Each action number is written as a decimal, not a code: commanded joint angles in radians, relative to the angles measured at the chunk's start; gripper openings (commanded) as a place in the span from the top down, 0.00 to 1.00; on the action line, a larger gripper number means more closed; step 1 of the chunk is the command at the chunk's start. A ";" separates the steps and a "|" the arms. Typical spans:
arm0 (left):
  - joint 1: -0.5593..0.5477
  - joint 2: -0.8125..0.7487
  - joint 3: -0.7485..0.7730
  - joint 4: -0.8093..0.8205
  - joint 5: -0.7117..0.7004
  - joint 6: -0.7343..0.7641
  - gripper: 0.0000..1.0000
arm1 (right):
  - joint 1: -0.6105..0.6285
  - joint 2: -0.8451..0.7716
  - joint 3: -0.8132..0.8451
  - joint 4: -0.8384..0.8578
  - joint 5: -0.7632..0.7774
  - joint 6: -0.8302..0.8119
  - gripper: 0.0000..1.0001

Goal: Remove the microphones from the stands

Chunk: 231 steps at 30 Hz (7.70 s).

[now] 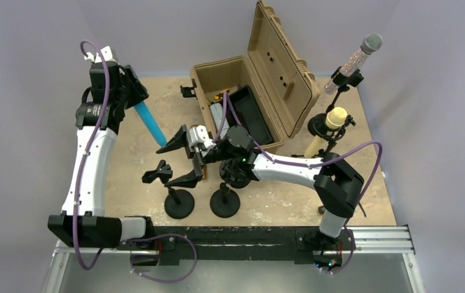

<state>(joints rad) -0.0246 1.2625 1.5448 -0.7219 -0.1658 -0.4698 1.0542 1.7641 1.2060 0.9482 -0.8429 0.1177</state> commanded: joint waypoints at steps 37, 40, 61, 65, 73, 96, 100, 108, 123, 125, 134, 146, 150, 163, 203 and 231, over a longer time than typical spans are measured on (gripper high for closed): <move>-0.040 0.693 -0.080 0.120 0.465 -0.003 0.53 | -0.002 -0.454 -0.172 -0.020 0.312 -0.080 0.01; -0.040 0.692 -0.079 0.119 0.470 -0.004 0.40 | -0.002 -0.445 -0.172 -0.021 0.310 -0.078 0.01; -0.038 0.502 -0.101 0.097 0.397 0.013 0.12 | -0.002 -0.375 -0.128 -0.064 0.365 -0.022 0.01; -0.037 0.404 -0.110 0.089 0.375 0.018 0.11 | -0.002 -0.356 -0.098 -0.108 0.488 0.061 0.01; -0.038 0.221 -0.128 0.099 0.385 0.031 0.11 | 0.041 -0.298 -0.069 -0.165 0.392 0.009 0.23; -0.137 -0.158 -0.158 0.119 0.197 0.113 0.11 | 0.223 -0.139 0.118 -0.365 0.601 -0.341 0.46; -0.152 -0.172 -0.150 0.106 0.183 0.126 0.11 | 0.235 -0.125 0.127 -0.374 0.618 -0.334 0.43; -0.167 -0.188 -0.146 0.098 0.171 0.135 0.11 | 0.237 -0.151 0.113 -0.399 0.678 -0.327 0.40; -0.186 -0.205 -0.150 0.097 0.127 0.154 0.11 | 0.241 -0.103 0.130 -0.491 0.671 -0.341 0.62; -0.186 -0.205 -0.151 0.098 0.125 0.154 0.11 | 0.242 -0.102 0.117 -0.505 0.674 -0.350 0.64; -0.187 -0.204 -0.158 0.103 0.112 0.158 0.11 | 0.248 -0.065 0.061 -0.563 0.655 -0.369 0.68; -0.186 -0.209 -0.167 0.113 0.100 0.163 0.11 | 0.257 -0.011 0.007 -0.628 0.633 -0.375 0.68; -0.186 -0.212 -0.169 0.116 0.097 0.163 0.11 | 0.257 -0.024 -0.048 -0.613 0.641 -0.353 0.69; -0.187 -0.215 -0.179 0.125 0.091 0.166 0.11 | 0.259 0.041 -0.040 -0.571 0.676 -0.344 0.65; -0.189 -0.204 -0.196 0.143 0.108 0.174 0.11 | 0.258 -0.018 0.012 -0.561 0.794 -0.339 0.17; -0.190 -0.199 -0.204 0.157 0.140 0.164 0.11 | 0.239 -0.025 0.116 -0.628 0.735 -0.476 0.20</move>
<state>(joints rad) -0.2066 1.0695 1.3434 -0.6144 -0.0372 -0.3180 1.2945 1.7226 1.2419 0.3523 -0.0719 -0.3077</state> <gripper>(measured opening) 0.891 0.818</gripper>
